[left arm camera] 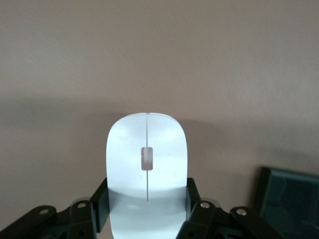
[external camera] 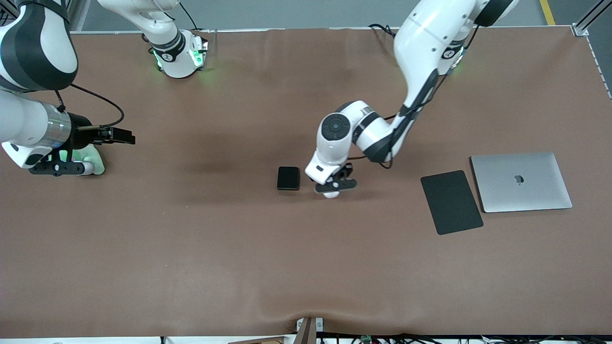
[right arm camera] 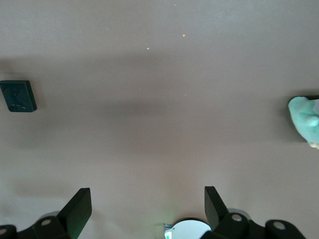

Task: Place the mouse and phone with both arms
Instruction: 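Carry the mouse to the pad while the right gripper reaches the phone, then release the mouse on the pad while the right gripper grasps the phone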

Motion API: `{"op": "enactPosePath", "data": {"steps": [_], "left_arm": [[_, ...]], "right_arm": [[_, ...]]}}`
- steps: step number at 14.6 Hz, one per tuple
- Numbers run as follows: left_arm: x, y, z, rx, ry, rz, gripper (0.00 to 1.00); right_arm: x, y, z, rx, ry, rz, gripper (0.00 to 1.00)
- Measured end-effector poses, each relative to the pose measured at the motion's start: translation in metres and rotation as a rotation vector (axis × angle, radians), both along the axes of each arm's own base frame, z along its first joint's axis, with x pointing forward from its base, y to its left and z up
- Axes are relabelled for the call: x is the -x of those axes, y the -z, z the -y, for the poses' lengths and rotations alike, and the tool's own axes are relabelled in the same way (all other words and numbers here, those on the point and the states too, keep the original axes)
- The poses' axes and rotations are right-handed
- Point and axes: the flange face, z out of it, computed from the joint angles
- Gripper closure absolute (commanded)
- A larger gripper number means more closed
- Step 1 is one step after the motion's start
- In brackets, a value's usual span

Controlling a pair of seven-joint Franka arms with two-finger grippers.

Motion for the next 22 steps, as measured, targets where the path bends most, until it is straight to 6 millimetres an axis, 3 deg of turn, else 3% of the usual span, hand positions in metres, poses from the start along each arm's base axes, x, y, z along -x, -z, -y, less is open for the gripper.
{"op": "enactPosePath", "data": {"steps": [2,4,6,8,10,13,16,20,22], "left_arm": [[-0.032,-0.045,-0.048,-0.034,0.007,0.009,0.80],[-0.057,-0.069,-0.107,-0.061,0.010,0.005,0.80],[-0.076,-0.066,-0.173,-0.085,0.015,-0.019,0.80],[-0.088,-0.049,-0.236,-0.096,0.011,-0.056,0.80],[-0.091,-0.032,-0.278,-0.090,0.006,-0.067,0.80],[-0.084,-0.005,-0.315,-0.068,0.020,-0.034,0.77],[-0.078,0.019,-0.351,-0.082,0.039,-0.022,0.77],[-0.070,0.043,-0.368,-0.075,0.045,-0.022,0.76],[-0.066,0.054,-0.372,-0.079,0.051,-0.032,0.75]], "right_arm": [[-0.001,0.005,-0.021,-0.002,0.002,0.013,0.00],[0.000,0.017,-0.044,0.000,0.004,0.018,0.00],[0.003,0.031,-0.069,0.010,0.023,0.024,0.00],[0.008,0.045,-0.099,0.016,0.033,0.040,0.00],[0.015,0.056,-0.127,0.017,0.028,0.048,0.00],[0.017,0.069,-0.153,0.014,0.032,0.058,0.00],[0.011,0.088,-0.166,0.004,0.030,0.064,0.00],[0.005,0.112,-0.188,-0.014,0.029,0.091,0.00],[0.009,0.125,-0.215,-0.013,0.042,0.096,0.00]]}}
